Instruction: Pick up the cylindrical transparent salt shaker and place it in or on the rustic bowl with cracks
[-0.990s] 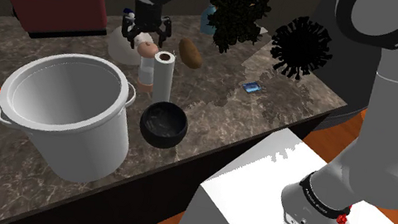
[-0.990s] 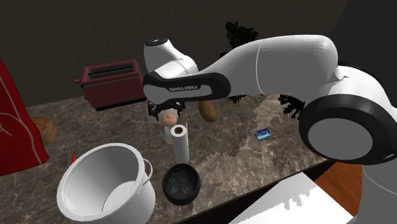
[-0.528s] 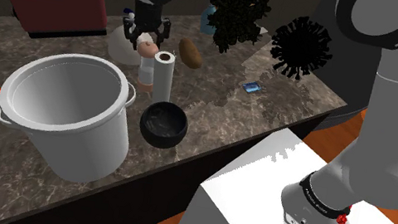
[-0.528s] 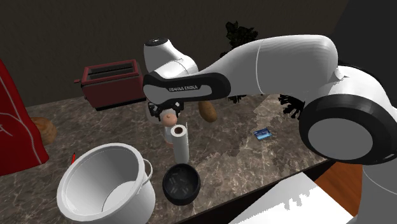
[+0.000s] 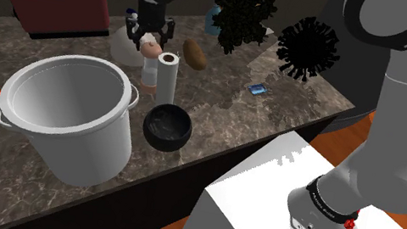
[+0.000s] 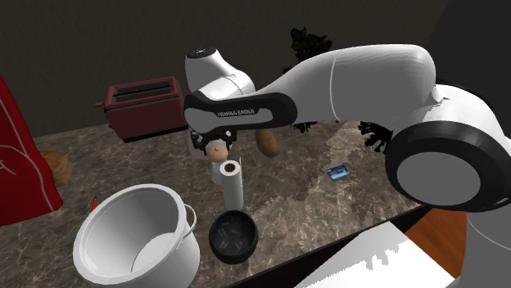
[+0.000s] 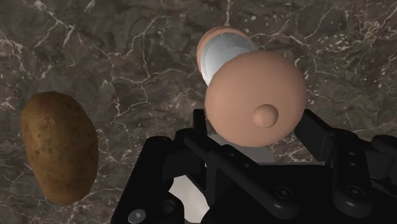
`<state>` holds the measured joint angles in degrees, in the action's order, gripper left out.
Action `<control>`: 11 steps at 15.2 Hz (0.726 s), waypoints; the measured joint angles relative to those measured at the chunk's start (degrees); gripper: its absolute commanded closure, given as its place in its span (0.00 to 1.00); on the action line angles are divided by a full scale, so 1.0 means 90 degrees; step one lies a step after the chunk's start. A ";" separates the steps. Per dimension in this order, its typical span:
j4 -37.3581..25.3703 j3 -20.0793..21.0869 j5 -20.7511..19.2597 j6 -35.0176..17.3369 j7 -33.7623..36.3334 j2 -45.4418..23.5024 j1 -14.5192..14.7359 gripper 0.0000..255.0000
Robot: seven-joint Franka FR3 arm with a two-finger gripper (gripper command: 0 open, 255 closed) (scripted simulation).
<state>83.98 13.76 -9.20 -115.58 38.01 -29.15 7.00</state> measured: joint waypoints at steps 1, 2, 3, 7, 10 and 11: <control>-0.0038 0.0004 0.0005 0.0054 0.0000 0.0013 0.0005 1.00; -0.0102 0.0008 0.0010 0.0128 -0.0003 0.0023 0.0010 1.00; -0.0133 0.0013 0.0021 0.0199 -0.0016 0.0063 0.0004 1.00; -0.0373 0.0026 0.0049 0.0499 -0.0044 0.0128 0.0009 1.00; -0.0607 0.0030 0.0060 0.0736 -0.0072 0.0133 0.0017 1.00; -0.0678 0.0034 0.0064 0.0820 -0.0072 0.0146 0.0024 1.00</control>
<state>77.88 14.07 -8.62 -108.20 37.36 -27.84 7.22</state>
